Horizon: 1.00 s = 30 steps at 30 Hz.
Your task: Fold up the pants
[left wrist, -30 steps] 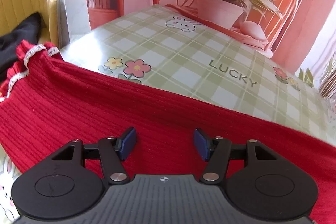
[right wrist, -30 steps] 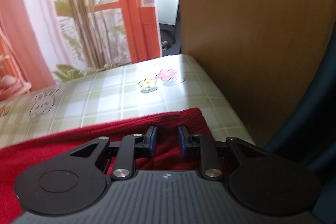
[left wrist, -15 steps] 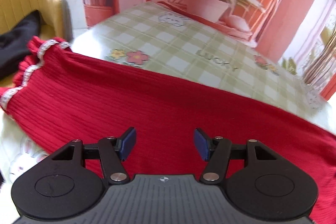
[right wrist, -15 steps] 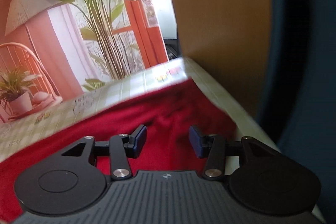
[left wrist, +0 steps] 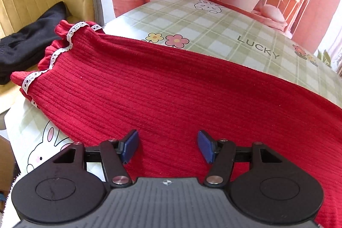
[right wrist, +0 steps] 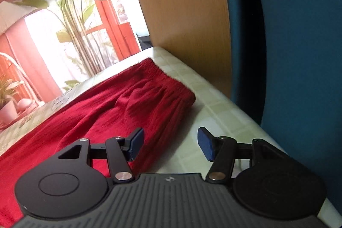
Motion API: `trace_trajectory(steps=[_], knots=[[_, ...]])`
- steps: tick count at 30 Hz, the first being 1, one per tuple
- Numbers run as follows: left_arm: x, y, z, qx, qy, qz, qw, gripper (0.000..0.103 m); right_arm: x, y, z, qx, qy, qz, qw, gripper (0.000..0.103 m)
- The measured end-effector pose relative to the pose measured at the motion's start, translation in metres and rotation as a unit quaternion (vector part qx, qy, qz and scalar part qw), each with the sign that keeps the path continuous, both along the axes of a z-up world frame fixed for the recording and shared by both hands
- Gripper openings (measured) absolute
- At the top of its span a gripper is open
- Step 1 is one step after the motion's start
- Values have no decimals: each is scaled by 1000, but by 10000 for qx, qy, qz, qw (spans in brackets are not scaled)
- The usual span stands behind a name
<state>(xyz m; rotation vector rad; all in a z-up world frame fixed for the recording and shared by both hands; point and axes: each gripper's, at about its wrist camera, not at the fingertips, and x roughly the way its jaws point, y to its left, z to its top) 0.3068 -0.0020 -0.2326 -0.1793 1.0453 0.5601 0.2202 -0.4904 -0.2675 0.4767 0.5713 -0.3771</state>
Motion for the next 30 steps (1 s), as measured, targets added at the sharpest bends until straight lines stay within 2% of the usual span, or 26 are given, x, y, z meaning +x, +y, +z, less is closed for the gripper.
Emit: trace_trajectory(steps=[3, 4, 7, 13, 16, 18, 20, 26, 30], knots=[[6, -5, 0, 111, 45, 37, 9999, 64, 17, -4, -3, -55, -29, -49, 10000, 59], [7, -6, 0, 139, 54, 40, 9999, 64, 22, -6, -5, -48, -3, -41, 10000, 55], [9, -8, 0, 171, 70, 80, 9998, 67, 32, -7, -7, -194, 160, -42, 9997, 6], [6, -3, -3, 113, 9, 165, 9998, 73, 26, -23, -8, -457, 144, -386, 9981, 4], [6, -3, -2, 119, 30, 214, 9997, 73, 23, -29, -11, -307, 100, -552, 9980, 4], [7, -5, -1, 117, 72, 273, 9995, 73, 19, -27, -10, -286, 85, -672, 9973, 7], [7, -6, 0, 56, 120, 290, 9995, 71, 15, -19, -4, -343, 105, -716, 9968, 18], [-1, -3, 8, -283, 106, 367, 9989, 70, -15, 23, 19, -113, -125, -277, 9995, 24], [-9, 10, 25, -405, -166, 354, 9984, 70, -31, 51, 29, 51, -255, 42, 9997, 26]])
